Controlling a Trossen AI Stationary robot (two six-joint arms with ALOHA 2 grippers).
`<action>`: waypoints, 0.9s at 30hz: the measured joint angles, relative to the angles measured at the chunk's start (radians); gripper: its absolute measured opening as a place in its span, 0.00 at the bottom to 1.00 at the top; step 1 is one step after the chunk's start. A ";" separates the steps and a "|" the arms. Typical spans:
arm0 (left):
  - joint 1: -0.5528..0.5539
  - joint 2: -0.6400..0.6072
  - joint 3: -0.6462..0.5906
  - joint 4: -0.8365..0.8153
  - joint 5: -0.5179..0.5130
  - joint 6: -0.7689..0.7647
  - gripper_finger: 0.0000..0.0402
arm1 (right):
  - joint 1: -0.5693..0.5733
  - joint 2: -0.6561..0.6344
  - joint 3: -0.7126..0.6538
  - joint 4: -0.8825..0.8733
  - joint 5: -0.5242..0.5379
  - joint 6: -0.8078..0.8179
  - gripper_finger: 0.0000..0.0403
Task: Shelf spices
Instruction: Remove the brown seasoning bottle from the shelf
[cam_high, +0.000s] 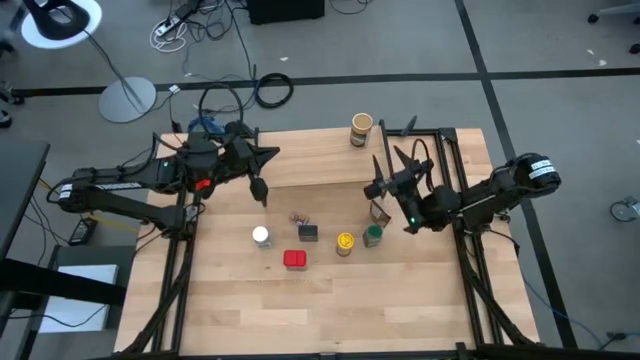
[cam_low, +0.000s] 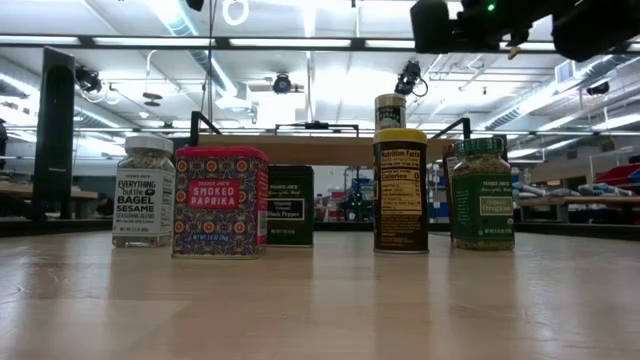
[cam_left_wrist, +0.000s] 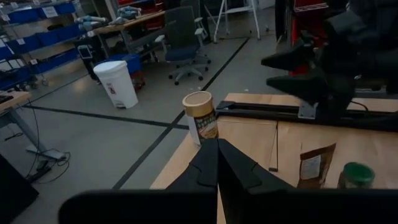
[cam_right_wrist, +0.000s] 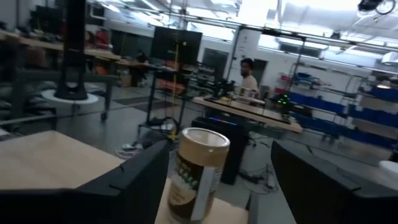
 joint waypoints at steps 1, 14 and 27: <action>0.000 0.003 0.000 0.004 0.001 0.000 0.01 | -0.008 0.000 0.005 -0.011 0.000 0.006 0.71; 0.000 0.007 0.000 0.003 0.002 0.009 0.01 | 0.044 0.000 0.298 -0.378 0.049 -0.063 0.67; 0.000 0.006 0.000 -0.001 0.002 0.021 0.01 | 0.079 0.000 0.853 -1.259 0.070 -0.227 0.59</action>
